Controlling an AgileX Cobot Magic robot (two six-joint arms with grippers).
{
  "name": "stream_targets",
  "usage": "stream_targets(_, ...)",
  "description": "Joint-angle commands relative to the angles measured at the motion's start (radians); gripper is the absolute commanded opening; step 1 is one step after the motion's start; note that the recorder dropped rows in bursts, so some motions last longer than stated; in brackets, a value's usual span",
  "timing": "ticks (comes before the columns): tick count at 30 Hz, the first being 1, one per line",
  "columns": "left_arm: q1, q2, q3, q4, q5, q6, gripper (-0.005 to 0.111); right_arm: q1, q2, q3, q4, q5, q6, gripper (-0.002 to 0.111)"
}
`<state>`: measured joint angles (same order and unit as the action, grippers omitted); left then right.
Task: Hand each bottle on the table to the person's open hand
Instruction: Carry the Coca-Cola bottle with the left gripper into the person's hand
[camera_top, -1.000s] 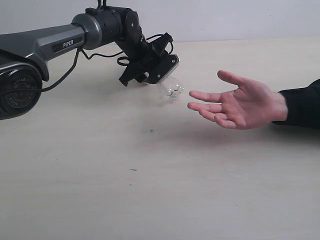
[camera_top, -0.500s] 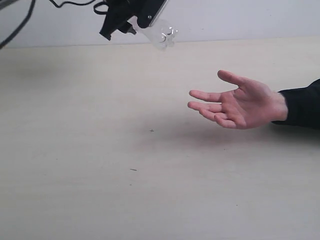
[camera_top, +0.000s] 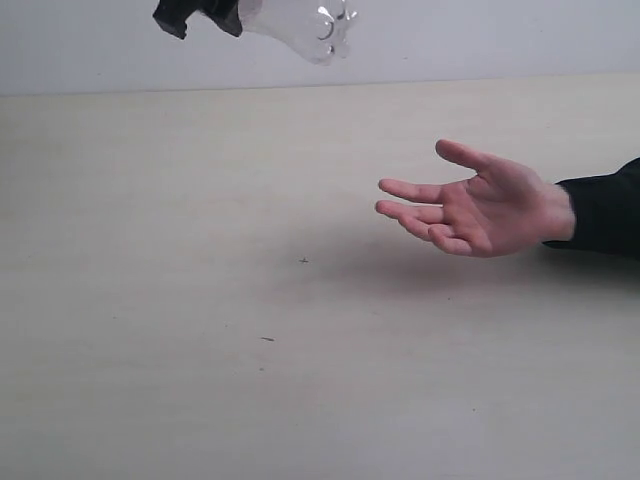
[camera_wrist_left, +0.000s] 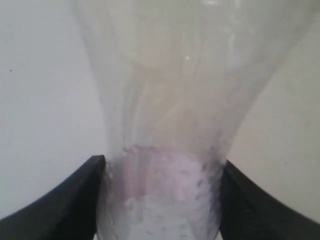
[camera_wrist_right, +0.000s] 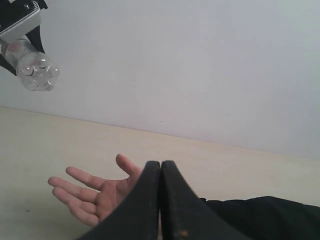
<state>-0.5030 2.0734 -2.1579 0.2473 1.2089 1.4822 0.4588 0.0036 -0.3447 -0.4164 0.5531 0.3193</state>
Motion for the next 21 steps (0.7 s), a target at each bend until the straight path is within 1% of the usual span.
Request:
stream_targets(1, -0.105, -0.075, 0.145, 0.141, 0.012, -0.099, 0.000, -0.005, -0.004, -0.006, -0.005, -0.028, -0.002, 0.000)
stream_targets(3, -0.146, -0.111, 0.209, 0.174, 0.012, -0.148, 0.000, -0.005, -0.004, -0.006, -0.005, -0.028, -0.002, 0.000)
stream_targets(6, -0.203, -0.163, 0.317, 0.177, -0.001, -0.195, 0.000, -0.005, -0.004, -0.006, -0.003, -0.028, -0.002, 0.000)
stream_targets(11, -0.272, -0.214, 0.473, 0.188, -0.153, -0.225, 0.000, -0.005, -0.004, -0.006, -0.003, -0.028, -0.002, 0.000)
stream_targets(15, -0.324, -0.214, 0.543, 0.188, -0.243, -0.254, 0.000, -0.005, -0.004, -0.006, -0.003, -0.028, -0.002, 0.000)
stream_targets(18, -0.369, -0.214, 0.571, 0.191, -0.320, -0.279, 0.000, -0.005, -0.004, -0.006, -0.003, -0.028, -0.002, 0.000)
stream_targets(19, -0.400, -0.212, 0.585, 0.196, -0.365, -0.293, 0.000, -0.005, -0.004, -0.006, -0.003, -0.028, -0.002, 0.000)
stream_targets(20, -0.411, -0.212, 0.590, 0.199, -0.392, -0.297, 0.000, -0.005, -0.004, -0.006, -0.004, -0.028, -0.002, 0.000)
stream_targets(21, -0.428, -0.199, 0.598, 0.204, -0.452, -0.314, 0.000, -0.005, -0.004, -0.006, -0.007, -0.028, -0.002, 0.000)
